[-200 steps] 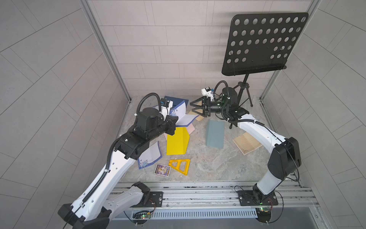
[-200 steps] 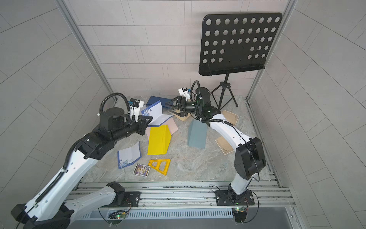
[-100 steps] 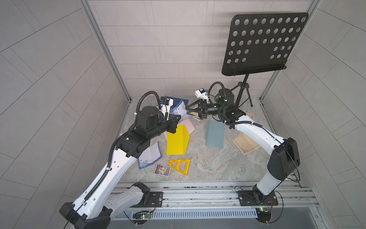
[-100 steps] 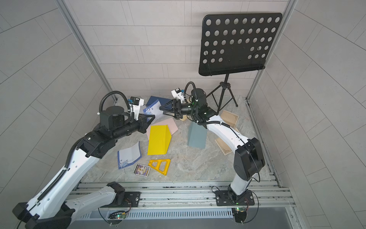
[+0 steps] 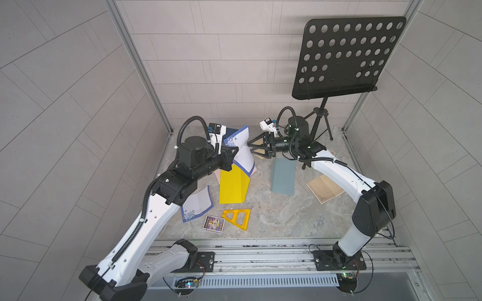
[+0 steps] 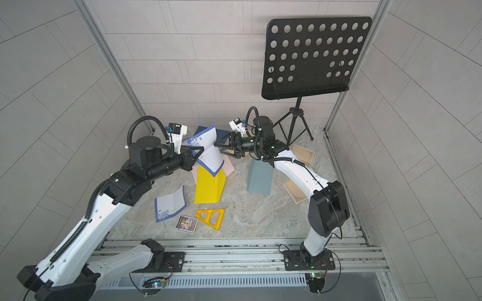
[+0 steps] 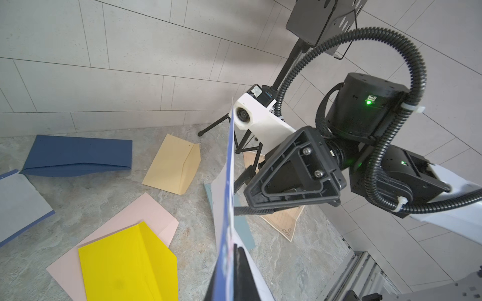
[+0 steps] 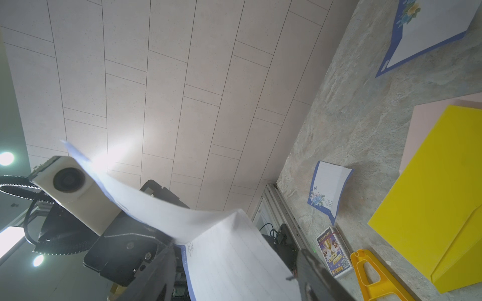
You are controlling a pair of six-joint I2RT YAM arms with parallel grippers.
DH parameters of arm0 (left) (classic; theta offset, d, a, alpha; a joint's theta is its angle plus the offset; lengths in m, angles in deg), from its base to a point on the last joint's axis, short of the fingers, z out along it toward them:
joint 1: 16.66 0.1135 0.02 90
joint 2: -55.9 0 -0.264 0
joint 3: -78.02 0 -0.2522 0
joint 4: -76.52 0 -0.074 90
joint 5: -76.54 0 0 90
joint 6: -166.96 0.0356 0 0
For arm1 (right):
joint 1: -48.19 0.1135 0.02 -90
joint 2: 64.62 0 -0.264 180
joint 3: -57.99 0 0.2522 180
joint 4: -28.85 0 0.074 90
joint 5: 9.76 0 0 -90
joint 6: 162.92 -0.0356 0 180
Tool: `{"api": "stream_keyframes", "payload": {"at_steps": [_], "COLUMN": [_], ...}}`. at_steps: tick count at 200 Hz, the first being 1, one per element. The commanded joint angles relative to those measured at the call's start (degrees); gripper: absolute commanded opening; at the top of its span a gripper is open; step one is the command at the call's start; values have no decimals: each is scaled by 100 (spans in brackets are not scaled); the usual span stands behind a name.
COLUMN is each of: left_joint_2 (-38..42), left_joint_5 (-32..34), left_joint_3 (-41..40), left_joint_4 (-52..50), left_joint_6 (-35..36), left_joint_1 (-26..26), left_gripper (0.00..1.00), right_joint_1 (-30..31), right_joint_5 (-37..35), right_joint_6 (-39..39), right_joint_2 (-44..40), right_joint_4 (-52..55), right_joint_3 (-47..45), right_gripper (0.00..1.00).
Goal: Take the letter paper out of the envelope
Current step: Unfold the letter paper.
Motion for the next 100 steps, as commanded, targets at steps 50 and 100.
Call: {"api": "stream_keyframes", "payload": {"at_steps": [50, 100], "left_joint_2": [7, -11], "left_joint_5": [-599, -688], "left_joint_3": [169, 278], "left_joint_4": [119, 119], "left_joint_6": [-582, -744], "left_joint_1": [120, 175], "left_gripper": [0, 0], "right_joint_1": [109, 3], "right_joint_5": [488, 508], "right_joint_6": [874, 492], "right_joint_2": [136, -60], "right_joint_4": [197, -453], "right_joint_3": [602, 137], "right_gripper": [77, 76]}}
